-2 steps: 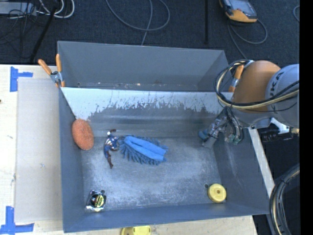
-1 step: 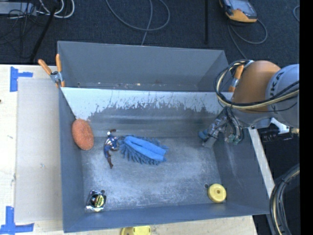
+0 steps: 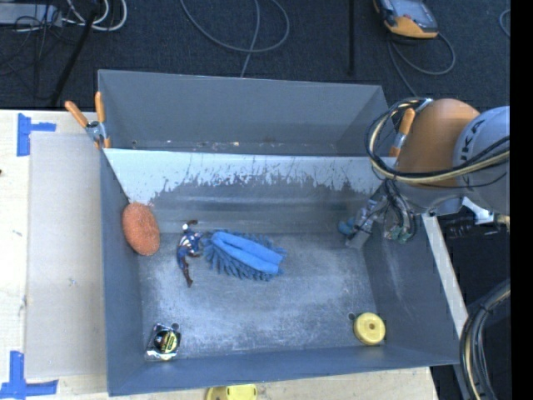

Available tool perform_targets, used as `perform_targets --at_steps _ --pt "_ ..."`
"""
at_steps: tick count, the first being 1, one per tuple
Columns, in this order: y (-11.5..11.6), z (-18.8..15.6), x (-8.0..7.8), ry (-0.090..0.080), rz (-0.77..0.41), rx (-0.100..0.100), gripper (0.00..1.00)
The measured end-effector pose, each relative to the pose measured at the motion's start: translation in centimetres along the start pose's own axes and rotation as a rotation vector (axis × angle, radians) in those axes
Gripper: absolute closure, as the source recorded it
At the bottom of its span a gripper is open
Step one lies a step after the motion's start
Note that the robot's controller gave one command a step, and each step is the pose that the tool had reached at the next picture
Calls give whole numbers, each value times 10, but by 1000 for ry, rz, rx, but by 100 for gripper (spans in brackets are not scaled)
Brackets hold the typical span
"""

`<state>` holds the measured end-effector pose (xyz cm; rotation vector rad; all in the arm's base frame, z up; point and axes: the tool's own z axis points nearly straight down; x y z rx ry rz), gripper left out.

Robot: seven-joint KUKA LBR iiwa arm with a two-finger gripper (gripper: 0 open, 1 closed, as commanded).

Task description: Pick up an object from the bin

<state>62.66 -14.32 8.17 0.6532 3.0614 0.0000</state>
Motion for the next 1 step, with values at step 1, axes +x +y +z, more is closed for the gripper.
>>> perform_targets --at_steps 1 --pt "-1 -85 3 14 -1 2 100"
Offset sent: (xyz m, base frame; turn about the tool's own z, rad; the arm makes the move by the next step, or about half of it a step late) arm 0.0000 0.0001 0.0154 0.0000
